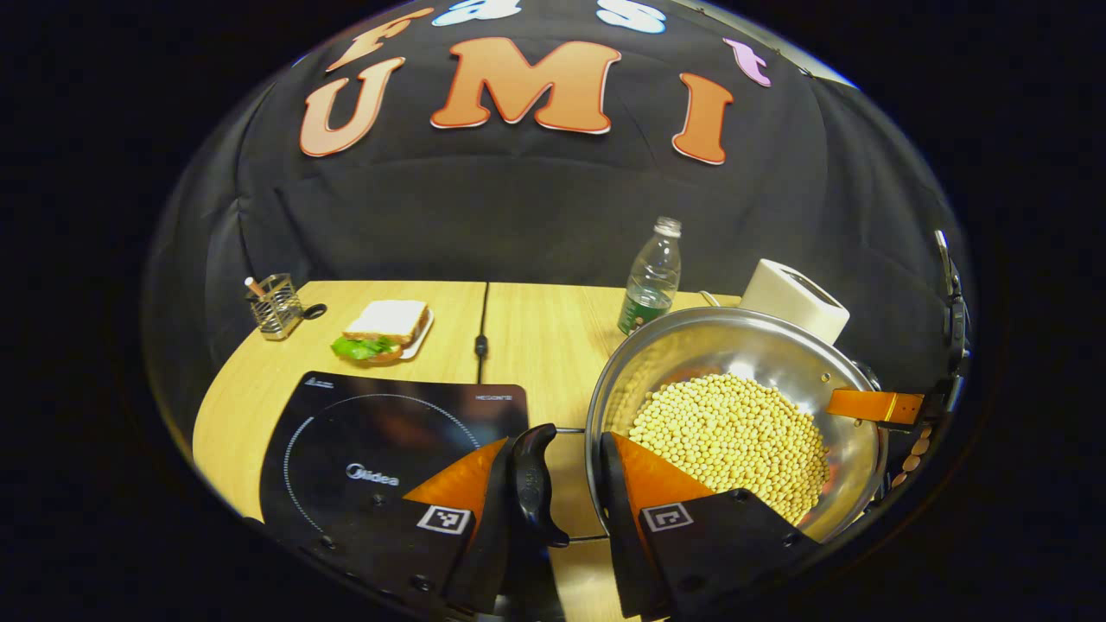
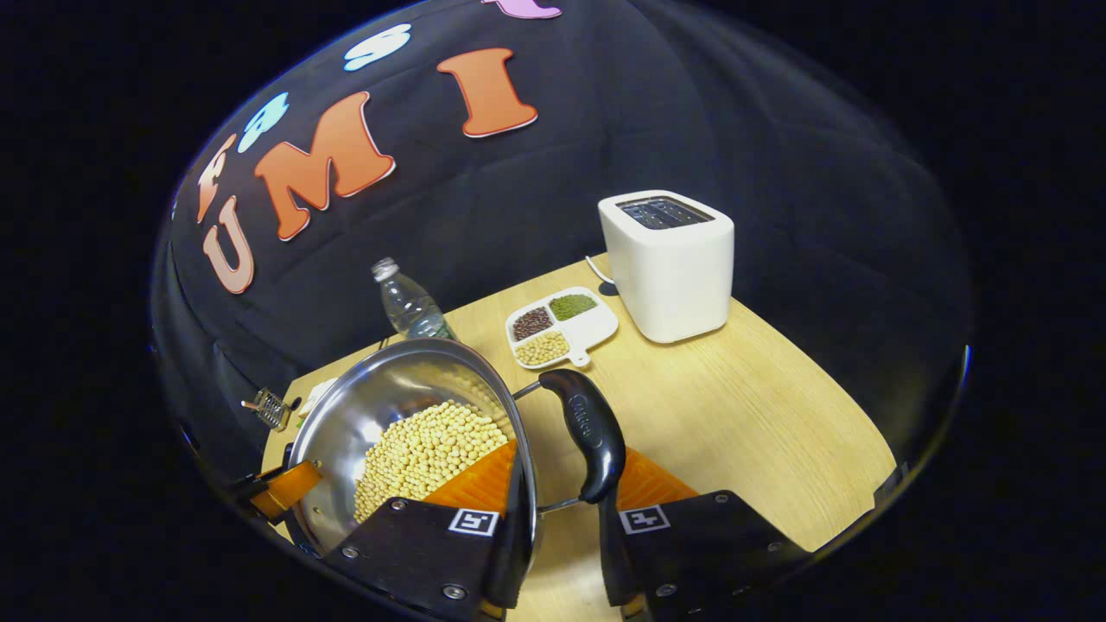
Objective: First push the handle of the pot to place it horizontally, then grasp the pot with both hands and set it on the induction cooktop.
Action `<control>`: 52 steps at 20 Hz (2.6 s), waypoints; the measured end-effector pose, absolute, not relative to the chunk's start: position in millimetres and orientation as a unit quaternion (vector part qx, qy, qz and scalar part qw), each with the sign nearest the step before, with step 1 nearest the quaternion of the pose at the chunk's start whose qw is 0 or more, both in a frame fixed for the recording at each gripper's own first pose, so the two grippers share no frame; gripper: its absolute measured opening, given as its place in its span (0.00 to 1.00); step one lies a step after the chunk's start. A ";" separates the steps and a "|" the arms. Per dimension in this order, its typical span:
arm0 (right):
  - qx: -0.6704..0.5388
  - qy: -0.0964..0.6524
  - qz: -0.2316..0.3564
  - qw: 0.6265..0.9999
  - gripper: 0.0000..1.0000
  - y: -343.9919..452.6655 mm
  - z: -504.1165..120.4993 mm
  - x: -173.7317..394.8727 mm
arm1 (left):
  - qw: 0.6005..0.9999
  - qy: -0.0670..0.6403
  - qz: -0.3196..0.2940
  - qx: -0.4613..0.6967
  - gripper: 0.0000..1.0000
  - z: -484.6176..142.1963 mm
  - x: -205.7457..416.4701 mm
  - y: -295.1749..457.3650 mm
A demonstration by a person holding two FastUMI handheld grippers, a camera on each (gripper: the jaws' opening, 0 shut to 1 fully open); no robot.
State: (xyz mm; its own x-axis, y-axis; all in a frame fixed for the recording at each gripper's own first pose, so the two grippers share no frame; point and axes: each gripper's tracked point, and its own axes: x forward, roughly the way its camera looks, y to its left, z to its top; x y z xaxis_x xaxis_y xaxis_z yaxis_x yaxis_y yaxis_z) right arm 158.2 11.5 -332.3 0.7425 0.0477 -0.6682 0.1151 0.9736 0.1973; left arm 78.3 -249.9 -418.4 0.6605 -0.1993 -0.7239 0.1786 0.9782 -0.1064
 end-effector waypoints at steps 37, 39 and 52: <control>0.016 0.385 0.092 0.918 0.88 241.6 -351.5 97.7 | 0.942 0.333 0.030 -0.034 0.99 -340.1 96.4 64.5; 0.012 0.355 0.082 0.931 0.95 222.6 -323.2 102.2 | 0.948 0.306 0.037 -0.083 0.98 -297.9 95.4 61.2; -0.028 0.138 0.039 0.989 0.94 93.0 -102.4 80.5 | 1.000 0.015 0.015 -0.008 0.98 -0.3 33.7 48.1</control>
